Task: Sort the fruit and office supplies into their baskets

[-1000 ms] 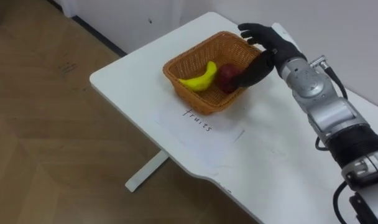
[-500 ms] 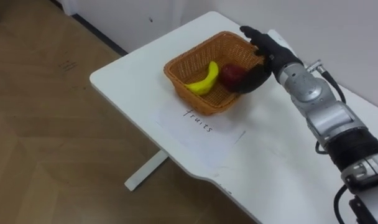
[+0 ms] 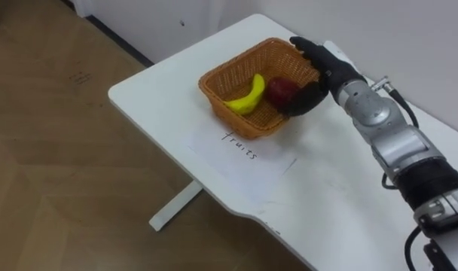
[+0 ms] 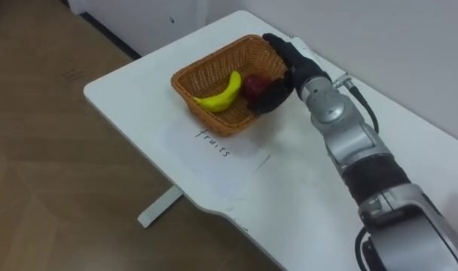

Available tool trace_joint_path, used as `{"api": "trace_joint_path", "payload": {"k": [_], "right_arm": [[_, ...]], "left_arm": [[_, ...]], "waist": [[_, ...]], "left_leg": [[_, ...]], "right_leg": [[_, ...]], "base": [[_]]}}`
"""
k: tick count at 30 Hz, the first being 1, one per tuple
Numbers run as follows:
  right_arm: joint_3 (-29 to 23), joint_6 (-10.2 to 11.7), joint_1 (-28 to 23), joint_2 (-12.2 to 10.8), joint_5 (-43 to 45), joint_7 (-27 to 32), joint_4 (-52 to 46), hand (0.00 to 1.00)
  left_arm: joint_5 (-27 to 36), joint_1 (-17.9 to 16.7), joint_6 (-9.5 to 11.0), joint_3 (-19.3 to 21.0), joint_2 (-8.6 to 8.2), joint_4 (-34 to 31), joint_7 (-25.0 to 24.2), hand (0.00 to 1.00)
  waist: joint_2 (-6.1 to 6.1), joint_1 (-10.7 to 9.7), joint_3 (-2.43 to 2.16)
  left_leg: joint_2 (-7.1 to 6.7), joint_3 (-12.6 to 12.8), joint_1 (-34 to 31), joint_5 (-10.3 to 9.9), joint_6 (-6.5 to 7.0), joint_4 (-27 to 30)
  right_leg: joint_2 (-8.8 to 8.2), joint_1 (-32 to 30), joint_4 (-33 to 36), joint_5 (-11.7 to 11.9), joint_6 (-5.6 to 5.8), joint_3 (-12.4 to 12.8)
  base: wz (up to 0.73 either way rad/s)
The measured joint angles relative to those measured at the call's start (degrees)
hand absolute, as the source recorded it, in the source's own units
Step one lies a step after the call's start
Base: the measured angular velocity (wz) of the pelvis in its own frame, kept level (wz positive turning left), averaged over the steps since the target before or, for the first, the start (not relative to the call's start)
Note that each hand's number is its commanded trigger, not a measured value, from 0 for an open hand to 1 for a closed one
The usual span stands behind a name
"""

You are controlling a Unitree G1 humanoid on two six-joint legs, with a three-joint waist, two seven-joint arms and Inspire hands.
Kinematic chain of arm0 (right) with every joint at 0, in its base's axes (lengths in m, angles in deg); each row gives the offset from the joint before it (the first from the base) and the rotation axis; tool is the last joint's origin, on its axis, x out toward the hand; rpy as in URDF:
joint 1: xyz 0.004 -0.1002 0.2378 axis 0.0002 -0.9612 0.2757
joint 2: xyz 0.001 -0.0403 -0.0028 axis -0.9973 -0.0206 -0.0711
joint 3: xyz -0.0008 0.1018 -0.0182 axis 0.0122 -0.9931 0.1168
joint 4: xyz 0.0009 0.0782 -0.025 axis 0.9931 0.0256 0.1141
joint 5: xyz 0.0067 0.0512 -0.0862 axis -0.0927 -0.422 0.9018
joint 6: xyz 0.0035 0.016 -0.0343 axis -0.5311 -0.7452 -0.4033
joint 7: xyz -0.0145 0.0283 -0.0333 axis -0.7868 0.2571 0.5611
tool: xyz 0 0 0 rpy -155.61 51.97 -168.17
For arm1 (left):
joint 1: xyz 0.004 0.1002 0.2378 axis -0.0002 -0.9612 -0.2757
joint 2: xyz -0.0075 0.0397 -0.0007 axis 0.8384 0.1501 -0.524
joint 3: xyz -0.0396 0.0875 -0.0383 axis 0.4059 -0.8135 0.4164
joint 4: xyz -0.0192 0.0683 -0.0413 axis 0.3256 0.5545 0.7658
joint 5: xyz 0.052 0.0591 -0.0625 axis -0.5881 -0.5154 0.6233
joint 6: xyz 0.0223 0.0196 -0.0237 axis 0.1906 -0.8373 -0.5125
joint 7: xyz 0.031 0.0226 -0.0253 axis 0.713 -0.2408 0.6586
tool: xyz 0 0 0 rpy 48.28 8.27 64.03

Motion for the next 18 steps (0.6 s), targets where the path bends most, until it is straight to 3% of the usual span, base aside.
{"api": "trace_joint_path", "payload": {"k": [3, 7, 9, 15, 18], "right_arm": [[-2.6, 0.6, 0.0, 0.2, 0.1, 0.8, -2.3, 0.00], [-7.3, 1.0, 0.1, 0.3, 0.5, 3.3, -6.1, 0.00], [-9.0, 1.1, 0.1, 0.7, 0.5, 4.4, -8.3, 0.00], [-11.0, 1.2, 0.1, 3.7, 0.0, 6.3, -13.7, 0.00], [-11.3, 1.2, 0.1, 7.4, 0.0, 7.1, -17.9, 0.00]], "left_arm": [[0.0, 0.8, 0.0, 0.0, -0.09, -0.1, -0.1, 0.00], [-0.1, 0.9, 0.1, 0.0, 0.07, -0.1, 0.5, 0.00], [-0.1, 0.7, 0.0, 0.1, 0.04, -0.8, 0.7, 0.00], [-0.1, 2.4, 0.8, 0.2, 0.13, -2.2, 1.2, 0.00], [0.2, 3.6, 1.3, 0.5, 0.16, -2.2, 1.6, 0.00]], "waist": [[1.11, -1.9, 0.01], [2.65, -4.6, -1.01], [2.58, -5.8, -1.42], [2.33, -10.7, -1.41], [1.92, -12.3, -1.50]], "left_leg": [[-0.05, 0.3, -0.1, -0.1, 0.19, 0.5], [0.02, 1.1, 0.3, -0.2, 0.29, 0.1], [0.25, 2.1, 0.2, 0.0, 0.27, -0.3], [0.85, 4.8, 1.2, 0.3, 0.38, -1.6], [1.29, 6.7, 1.2, 0.3, 0.39, -2.3]], "right_leg": [[-0.04, -0.1, 0.0, 0.0, 0.01, 0.8], [-0.13, -0.3, 0.1, 0.1, 0.14, 2.0], [-0.18, -0.9, 0.1, 0.0, 0.20, 3.0], [-0.31, -1.3, 0.1, 0.0, 0.19, 5.5], [-0.27, -2.5, 0.3, 0.1, 0.20, 7.1]], "base": [[-0.04], [-0.11], [-0.24], [-0.25], [-0.36]]}}
